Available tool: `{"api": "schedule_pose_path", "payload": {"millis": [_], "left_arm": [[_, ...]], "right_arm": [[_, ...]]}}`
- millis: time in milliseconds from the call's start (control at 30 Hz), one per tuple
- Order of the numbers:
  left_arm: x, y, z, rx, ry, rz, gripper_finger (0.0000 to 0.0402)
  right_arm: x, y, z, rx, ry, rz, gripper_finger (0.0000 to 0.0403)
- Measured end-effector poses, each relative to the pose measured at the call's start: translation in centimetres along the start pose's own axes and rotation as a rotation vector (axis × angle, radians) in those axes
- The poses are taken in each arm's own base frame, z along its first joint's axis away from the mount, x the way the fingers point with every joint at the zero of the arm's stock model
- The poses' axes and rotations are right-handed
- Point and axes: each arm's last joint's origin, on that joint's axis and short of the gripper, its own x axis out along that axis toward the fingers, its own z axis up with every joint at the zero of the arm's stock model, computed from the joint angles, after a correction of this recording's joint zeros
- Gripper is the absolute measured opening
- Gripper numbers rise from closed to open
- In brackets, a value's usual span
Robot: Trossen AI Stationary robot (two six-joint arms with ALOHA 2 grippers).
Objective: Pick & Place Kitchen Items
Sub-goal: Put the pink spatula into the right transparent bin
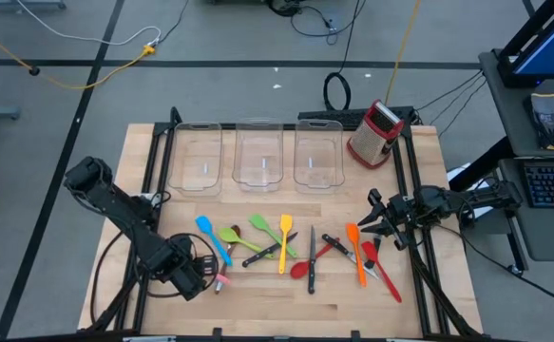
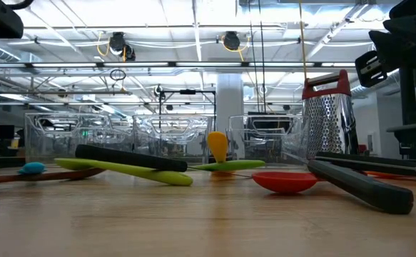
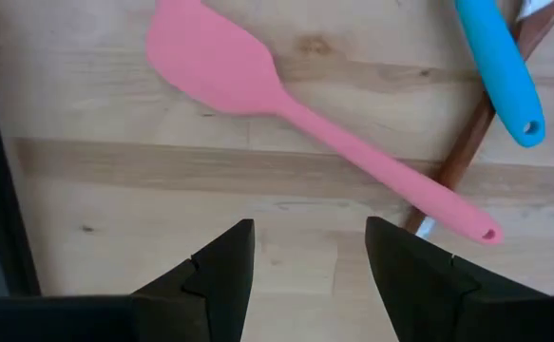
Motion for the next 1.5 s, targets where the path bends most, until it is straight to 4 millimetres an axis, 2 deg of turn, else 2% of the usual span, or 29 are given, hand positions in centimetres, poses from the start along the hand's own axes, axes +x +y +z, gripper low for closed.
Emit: {"api": "schedule_pose_path", "payload": {"millis": [167,500,833,1233,1500], "left_arm": [[0.0,0.3,-0.2,-0.102,0.019,0.028,0.0207],[0.0,0.2,-0.1,-0.114,0.008,0.019,0.0207],[0.0,-0.8,0.0,-0.063,-0.012,-0.095,0.0207],[2.5,-2.0,-0.1,-0.215,-0.015,0.028,0.0207],[2.5,-2.6,0.4,-0.269,-0.011,0.027,0.0207]], "right_arm": [[0.0,0.0,0.0,0.001,0.0,0.0,0.0073],[0.0,0.0,0.0,-0.001,0.0,0.0,0.0073],[0.0,0.0,0.0,-0.001,0.0,0.0,0.0073],[0.0,0.0,0.0,-0.001,0.0,0.0,0.0073],[0.0,0.0,0.0,-0.001,0.0,0.0,0.0073]]}}
